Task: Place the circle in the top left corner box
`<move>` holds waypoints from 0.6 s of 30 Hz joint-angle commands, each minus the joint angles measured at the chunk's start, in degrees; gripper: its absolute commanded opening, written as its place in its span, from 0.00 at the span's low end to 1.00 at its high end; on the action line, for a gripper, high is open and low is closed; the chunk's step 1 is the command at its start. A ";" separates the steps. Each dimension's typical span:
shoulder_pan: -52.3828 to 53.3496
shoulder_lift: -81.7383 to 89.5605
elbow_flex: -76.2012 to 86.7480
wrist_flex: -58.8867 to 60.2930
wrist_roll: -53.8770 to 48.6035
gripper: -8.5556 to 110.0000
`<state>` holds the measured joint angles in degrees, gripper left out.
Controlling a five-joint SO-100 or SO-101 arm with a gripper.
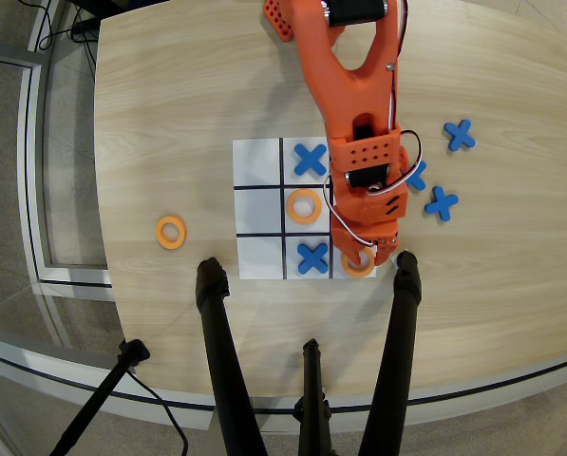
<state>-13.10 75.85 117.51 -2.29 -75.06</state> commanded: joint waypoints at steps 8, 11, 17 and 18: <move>1.85 18.19 4.22 12.48 -1.23 0.15; 3.60 32.43 10.81 22.94 -1.23 0.15; 8.35 72.07 30.50 52.56 -4.57 0.15; 9.23 78.13 34.28 55.37 -5.27 0.15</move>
<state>-5.98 133.77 144.40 42.80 -78.66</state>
